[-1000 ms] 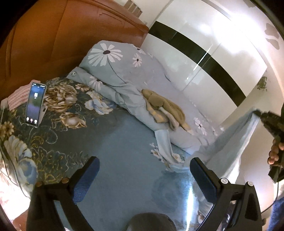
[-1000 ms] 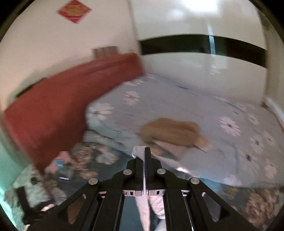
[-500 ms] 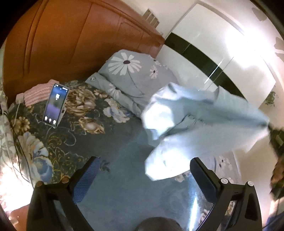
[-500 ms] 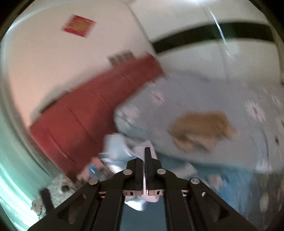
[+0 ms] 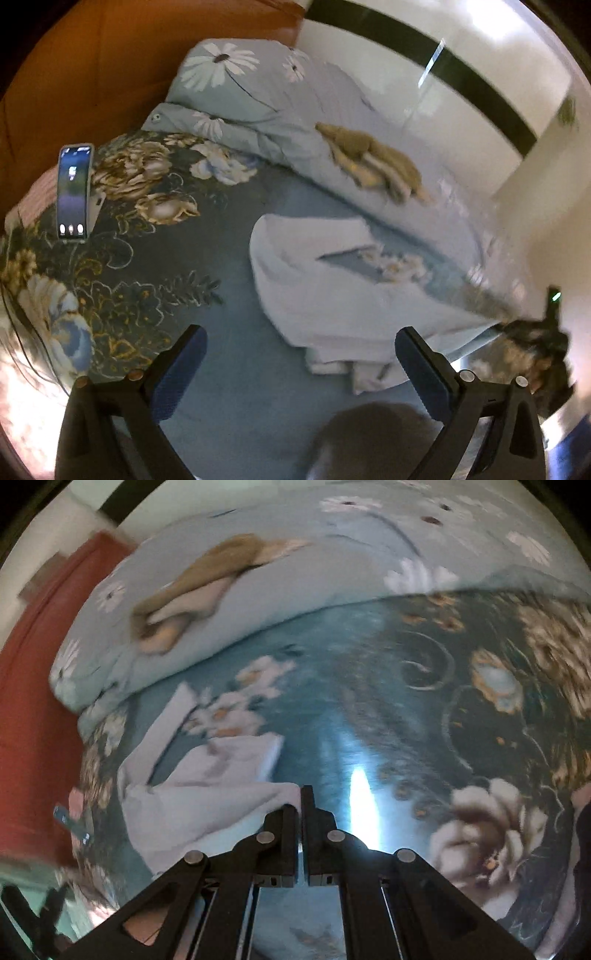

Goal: Fold clothes

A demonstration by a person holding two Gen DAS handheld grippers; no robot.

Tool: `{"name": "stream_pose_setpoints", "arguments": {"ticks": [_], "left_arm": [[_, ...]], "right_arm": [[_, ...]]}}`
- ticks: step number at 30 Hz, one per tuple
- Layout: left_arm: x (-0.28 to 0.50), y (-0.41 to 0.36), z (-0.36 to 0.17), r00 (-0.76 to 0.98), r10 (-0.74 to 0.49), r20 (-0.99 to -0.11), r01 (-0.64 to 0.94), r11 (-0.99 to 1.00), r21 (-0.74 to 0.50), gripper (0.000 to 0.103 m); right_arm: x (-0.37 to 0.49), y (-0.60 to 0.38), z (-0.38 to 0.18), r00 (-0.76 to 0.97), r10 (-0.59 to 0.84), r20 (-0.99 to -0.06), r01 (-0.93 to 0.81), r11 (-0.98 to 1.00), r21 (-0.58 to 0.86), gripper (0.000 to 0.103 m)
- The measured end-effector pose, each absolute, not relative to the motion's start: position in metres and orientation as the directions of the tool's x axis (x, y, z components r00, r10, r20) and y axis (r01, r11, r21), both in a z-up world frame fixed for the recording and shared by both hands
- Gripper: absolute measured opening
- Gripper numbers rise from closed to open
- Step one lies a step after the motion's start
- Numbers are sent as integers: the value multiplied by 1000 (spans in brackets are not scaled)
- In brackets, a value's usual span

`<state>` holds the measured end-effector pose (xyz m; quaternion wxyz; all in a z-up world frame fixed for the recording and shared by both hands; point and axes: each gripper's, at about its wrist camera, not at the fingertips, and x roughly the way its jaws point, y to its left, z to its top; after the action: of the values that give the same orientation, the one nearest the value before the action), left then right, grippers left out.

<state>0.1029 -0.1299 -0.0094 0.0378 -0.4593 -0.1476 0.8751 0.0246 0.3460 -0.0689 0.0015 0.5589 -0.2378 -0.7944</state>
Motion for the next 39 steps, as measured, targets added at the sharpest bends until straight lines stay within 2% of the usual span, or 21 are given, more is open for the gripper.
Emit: {"name": "stream_pose_setpoints", "arguments": {"ticks": [5,10,11,14,15,17,20,22,23,28,30,35,39], "left_arm": [[86,-124,-46,-496,152,-855,-10,-986,-169,103],[67,-114,-75,-439,75,-895,-148,-989,-11,103],[63,-111,-80,-437,65,-897,-182,-983,18,103],[51,-102,-94,-434,46,-900,-289,-953,91,103],[48,-99,-98,-433,40,-900,-319,-941,111,103],[41,-90,-108,-445,7,-896,-398,-897,191,103],[33,-76,-119,-480,-40,-877,-492,-815,306,103],[29,-71,-124,-499,-47,-865,-533,-770,350,103],[28,-68,-127,-511,-43,-858,-556,-745,368,103],[21,-49,-146,-523,-21,-852,-649,-637,415,103],[18,-41,-155,-521,-18,-853,-677,-600,426,103],[9,-30,-167,-539,-11,-842,-701,-548,456,103],[-3,-29,-169,-530,0,-848,-712,-543,445,93]], "right_arm": [[26,375,-97,-325,-234,-916,-342,-874,345,1],[32,369,-103,-259,-209,-943,-261,-925,277,2],[35,369,-102,-255,-201,-946,-245,-933,264,5],[47,370,-96,-257,-160,-953,-215,-952,217,28],[51,370,-95,-262,-144,-954,-206,-958,201,31],[58,364,-91,-257,-94,-962,-173,-975,142,32],[65,355,-89,-249,-26,-968,-129,-990,60,40],[72,347,-87,-255,-3,-967,-91,-995,27,40],[76,340,-85,-265,-5,-964,-56,-998,21,40],[77,266,-99,-224,-81,-971,334,-942,2,42],[76,242,-107,-212,-117,-970,433,-901,14,48],[74,205,-137,-207,-88,-974,593,-803,-54,49],[56,215,-132,-221,-109,-969,535,-844,-28,49]]}}
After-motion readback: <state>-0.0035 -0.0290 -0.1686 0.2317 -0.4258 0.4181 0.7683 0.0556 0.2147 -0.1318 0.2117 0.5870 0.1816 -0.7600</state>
